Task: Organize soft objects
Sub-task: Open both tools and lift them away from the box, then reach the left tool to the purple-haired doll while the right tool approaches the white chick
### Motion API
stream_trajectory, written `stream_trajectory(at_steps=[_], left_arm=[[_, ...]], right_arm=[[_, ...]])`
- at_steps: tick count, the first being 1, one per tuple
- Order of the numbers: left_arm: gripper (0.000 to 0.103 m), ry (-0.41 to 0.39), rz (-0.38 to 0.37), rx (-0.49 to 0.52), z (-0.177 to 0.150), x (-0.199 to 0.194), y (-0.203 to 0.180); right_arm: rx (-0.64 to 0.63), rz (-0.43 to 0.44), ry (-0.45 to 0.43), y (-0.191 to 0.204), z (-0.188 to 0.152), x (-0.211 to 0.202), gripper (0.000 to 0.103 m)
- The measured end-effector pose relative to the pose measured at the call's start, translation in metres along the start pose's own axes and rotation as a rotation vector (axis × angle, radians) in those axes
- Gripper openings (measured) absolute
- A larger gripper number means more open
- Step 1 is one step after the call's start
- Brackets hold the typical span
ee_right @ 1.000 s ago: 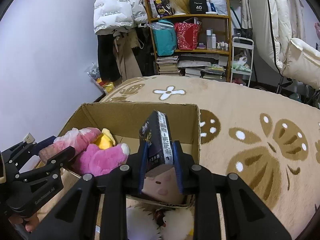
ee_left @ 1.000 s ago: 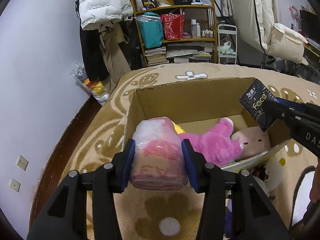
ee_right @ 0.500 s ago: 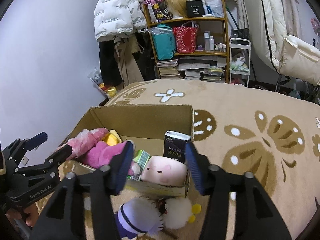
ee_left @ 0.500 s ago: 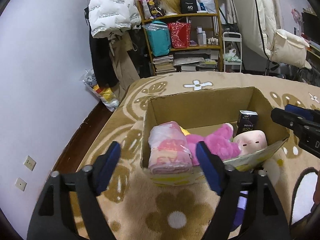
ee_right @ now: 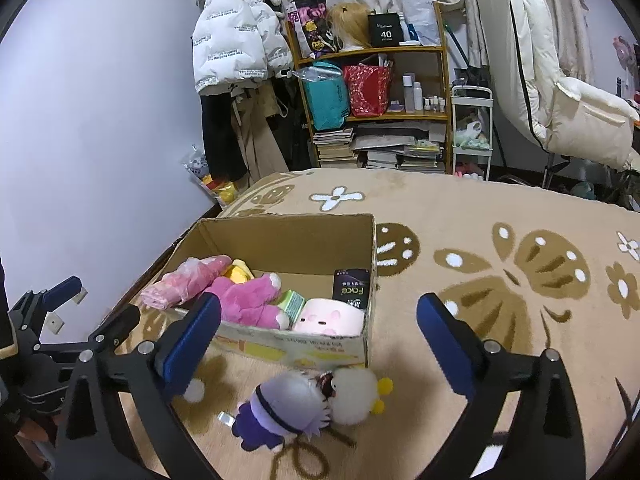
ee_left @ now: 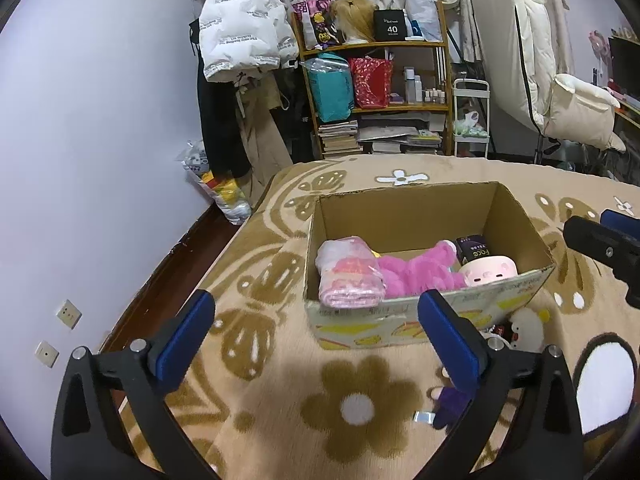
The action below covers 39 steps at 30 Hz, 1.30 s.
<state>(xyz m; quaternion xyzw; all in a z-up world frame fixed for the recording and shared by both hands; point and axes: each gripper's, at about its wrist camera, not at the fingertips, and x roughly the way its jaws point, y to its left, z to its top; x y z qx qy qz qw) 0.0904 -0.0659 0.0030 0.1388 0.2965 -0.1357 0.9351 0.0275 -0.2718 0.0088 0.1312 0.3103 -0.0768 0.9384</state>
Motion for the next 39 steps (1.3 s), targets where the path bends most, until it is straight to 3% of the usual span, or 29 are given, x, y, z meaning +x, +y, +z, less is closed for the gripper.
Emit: stream_trajectory(at_steps=[18,39], left_arm=[[0.101,0.023,0.025,0.023,-0.026,-0.032,-0.012],[0.101,0.134,-0.021,0.08,-0.047,0.006,-0.047]], right_arm=[[0.065,-0.026,0.014,-0.017,-0.019,-0.022,0.103],[0.123,-0.061,0.113,-0.039,-0.037,0.018,0.103]])
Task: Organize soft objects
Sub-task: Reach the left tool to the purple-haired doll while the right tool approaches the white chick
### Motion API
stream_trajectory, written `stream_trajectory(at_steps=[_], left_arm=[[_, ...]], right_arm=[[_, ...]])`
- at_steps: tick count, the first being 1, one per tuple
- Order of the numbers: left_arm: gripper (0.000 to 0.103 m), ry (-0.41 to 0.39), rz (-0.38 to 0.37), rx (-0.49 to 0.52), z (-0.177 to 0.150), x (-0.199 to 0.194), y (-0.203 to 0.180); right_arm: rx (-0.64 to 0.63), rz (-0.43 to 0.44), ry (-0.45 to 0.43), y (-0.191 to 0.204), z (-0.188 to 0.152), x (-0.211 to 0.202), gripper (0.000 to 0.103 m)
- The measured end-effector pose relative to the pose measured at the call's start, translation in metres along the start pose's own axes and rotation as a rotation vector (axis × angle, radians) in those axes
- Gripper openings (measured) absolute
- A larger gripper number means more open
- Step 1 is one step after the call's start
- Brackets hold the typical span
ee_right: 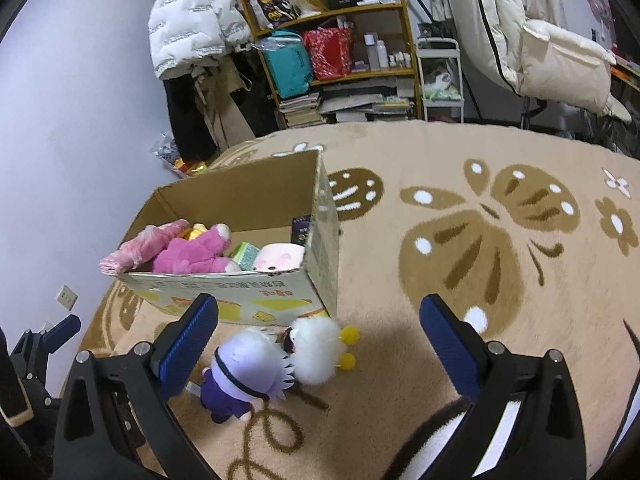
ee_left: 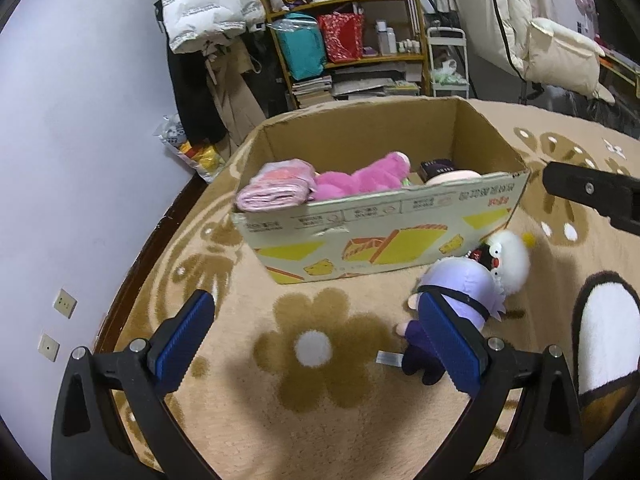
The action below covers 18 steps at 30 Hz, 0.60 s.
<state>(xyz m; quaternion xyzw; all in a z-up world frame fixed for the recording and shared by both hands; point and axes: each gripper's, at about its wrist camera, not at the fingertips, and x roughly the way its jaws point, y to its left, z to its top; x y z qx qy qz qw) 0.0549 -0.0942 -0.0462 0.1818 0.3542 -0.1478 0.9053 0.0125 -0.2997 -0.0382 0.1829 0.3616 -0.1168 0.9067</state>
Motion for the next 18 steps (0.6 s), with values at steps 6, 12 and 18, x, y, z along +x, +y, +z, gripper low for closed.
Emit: stream_trajectory(at_steps=[6,12,18], left_arm=[[0.101,0.015,-0.014,0.033,-0.001,0.009,-0.014],[0.101,0.041,-0.037,0.047,0.001,0.021,-0.022],[0.101,0.066,-0.058,0.055,0.001,0.033,-0.029]], right_arm=[[0.029,-0.004,0.026,-0.006,-0.001,0.012,0.103],[0.048,-0.018,0.083,-0.013,-0.003,0.022,0.103],[0.076,-0.012,0.112,-0.017,-0.004,0.034,0.103]])
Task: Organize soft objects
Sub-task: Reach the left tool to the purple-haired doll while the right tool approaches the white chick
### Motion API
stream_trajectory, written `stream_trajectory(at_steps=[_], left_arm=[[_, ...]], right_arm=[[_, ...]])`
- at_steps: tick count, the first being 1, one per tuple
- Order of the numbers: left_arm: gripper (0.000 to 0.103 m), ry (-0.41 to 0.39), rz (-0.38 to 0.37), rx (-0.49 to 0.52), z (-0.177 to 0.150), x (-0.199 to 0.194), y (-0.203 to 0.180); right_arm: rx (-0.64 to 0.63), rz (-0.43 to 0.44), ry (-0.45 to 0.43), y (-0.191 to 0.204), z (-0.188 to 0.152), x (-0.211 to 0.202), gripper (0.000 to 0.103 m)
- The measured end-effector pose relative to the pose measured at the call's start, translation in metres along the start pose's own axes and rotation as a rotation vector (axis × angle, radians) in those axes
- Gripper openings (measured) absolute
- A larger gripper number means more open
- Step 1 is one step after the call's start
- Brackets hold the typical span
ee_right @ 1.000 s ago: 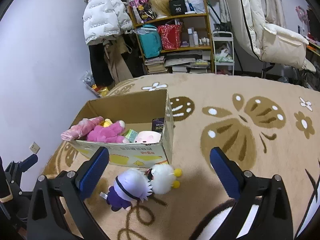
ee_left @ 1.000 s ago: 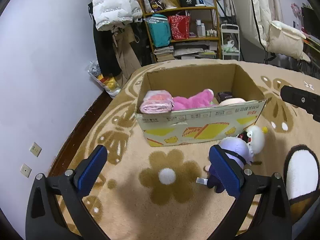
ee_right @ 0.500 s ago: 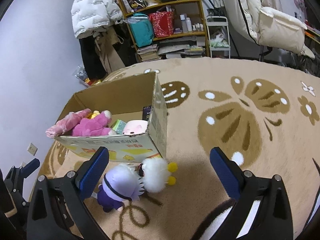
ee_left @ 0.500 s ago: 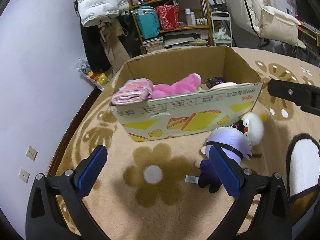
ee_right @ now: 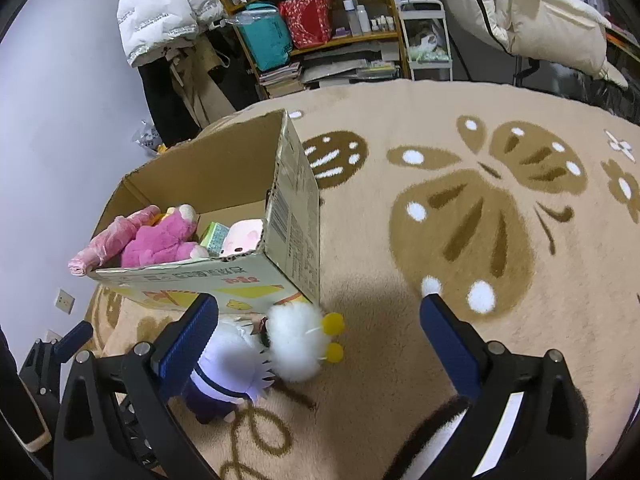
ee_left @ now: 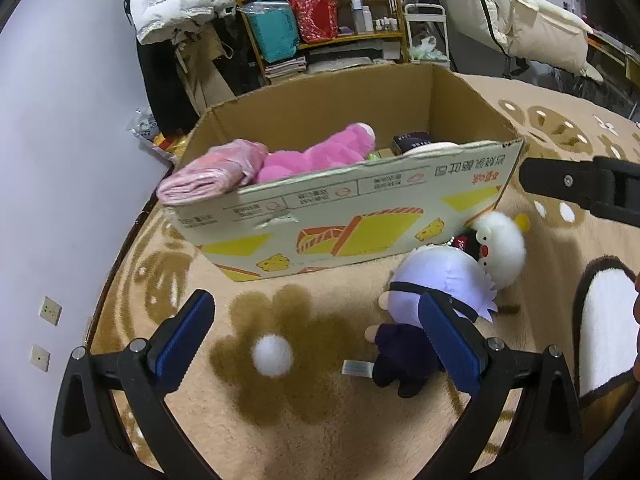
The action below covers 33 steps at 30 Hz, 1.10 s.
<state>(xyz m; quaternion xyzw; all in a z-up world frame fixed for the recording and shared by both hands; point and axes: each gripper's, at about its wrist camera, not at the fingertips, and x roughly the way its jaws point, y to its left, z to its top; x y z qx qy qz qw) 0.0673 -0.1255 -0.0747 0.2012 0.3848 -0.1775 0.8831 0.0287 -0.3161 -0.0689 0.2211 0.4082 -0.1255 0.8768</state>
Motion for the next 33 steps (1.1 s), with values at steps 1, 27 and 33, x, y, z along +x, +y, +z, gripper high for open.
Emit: stream_trajectory(at_steps=[1,27,33], left_arm=[[0.101,0.004,-0.003,0.003,0.0,0.002,-0.001],[0.101,0.071,-0.154,0.061,-0.005,0.024,-0.03],[0.101,0.089,-0.172,0.072,-0.006,0.03,-0.035]], right_arm=[[0.003,0.0,0.006,0.0,0.0,0.002,0.103],[0.037,0.0,0.154,-0.005,-0.007,0.051,0.103],[0.043,0.007,0.183,-0.006,-0.009,0.058,0.103]])
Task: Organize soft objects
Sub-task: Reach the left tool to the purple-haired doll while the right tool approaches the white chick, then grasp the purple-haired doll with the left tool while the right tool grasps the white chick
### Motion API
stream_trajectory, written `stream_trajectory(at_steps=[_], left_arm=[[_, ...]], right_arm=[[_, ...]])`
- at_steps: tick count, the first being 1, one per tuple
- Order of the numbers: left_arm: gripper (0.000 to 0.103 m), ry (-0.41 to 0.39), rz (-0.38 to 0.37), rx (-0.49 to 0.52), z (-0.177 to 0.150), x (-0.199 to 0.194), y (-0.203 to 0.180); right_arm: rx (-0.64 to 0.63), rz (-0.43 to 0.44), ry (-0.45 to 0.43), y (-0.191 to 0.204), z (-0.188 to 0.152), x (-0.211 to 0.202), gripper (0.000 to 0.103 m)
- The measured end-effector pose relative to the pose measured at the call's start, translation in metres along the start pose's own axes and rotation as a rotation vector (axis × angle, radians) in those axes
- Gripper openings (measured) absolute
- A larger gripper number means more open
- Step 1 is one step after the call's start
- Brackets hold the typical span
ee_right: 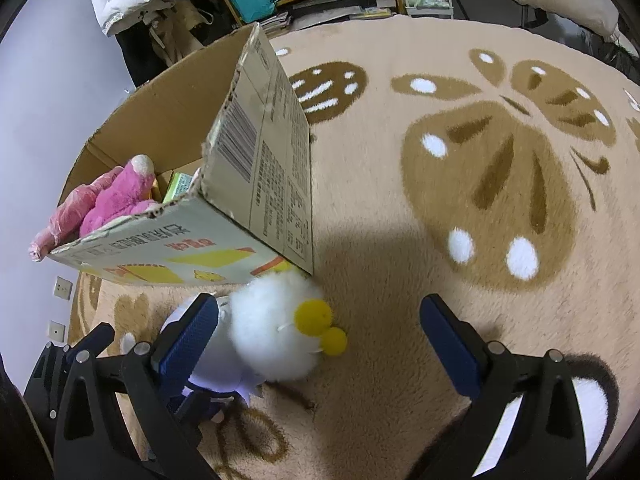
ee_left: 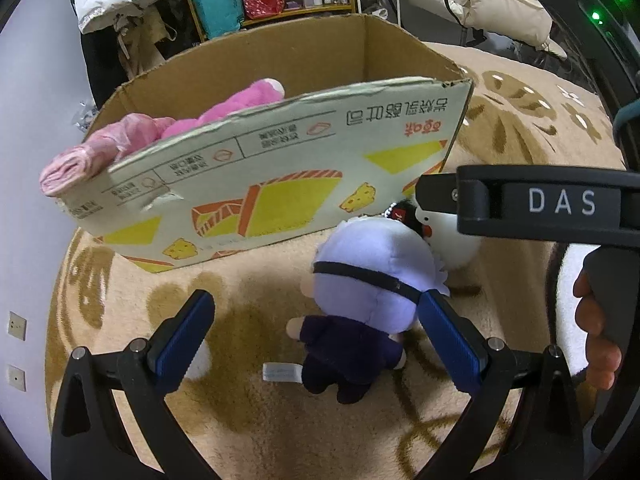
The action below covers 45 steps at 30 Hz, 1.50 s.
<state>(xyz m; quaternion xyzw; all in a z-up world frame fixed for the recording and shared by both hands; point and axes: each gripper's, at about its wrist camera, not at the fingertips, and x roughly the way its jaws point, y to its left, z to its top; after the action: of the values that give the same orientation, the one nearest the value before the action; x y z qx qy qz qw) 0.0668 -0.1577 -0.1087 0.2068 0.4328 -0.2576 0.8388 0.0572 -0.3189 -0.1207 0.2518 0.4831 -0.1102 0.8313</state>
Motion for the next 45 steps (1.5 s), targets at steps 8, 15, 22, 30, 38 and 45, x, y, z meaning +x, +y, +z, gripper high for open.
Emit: stream_trajectory(at_steps=[8,15,22,30,38,45], left_arm=[[0.101,0.022,-0.014,0.017,0.001,0.007,-0.008],[0.101,0.046,-0.025,0.008,0.003,0.014,-0.011],[0.101,0.067,-0.032,0.02,0.001,0.021,-0.014],[0.094,0.11,-0.027,0.025,-0.002,0.038,-0.019],[0.07,0.112,-0.118,0.01,-0.004,0.042,-0.025],[0.056,0.096,-0.127,0.021,-0.01,0.039,-0.029]], right_arm=[[-0.011,-0.004,0.016,0.002,-0.001,0.005,0.103],[-0.023,0.008,0.049,0.005,-0.002,0.012,0.099],[-0.02,0.048,0.061,0.006,-0.004,0.013,0.076],[-0.018,0.12,0.066,0.009,-0.005,0.013,0.053],[-0.001,0.185,0.084,0.011,-0.005,0.016,0.037],[-0.019,0.168,0.069,0.013,-0.005,0.013,0.034]])
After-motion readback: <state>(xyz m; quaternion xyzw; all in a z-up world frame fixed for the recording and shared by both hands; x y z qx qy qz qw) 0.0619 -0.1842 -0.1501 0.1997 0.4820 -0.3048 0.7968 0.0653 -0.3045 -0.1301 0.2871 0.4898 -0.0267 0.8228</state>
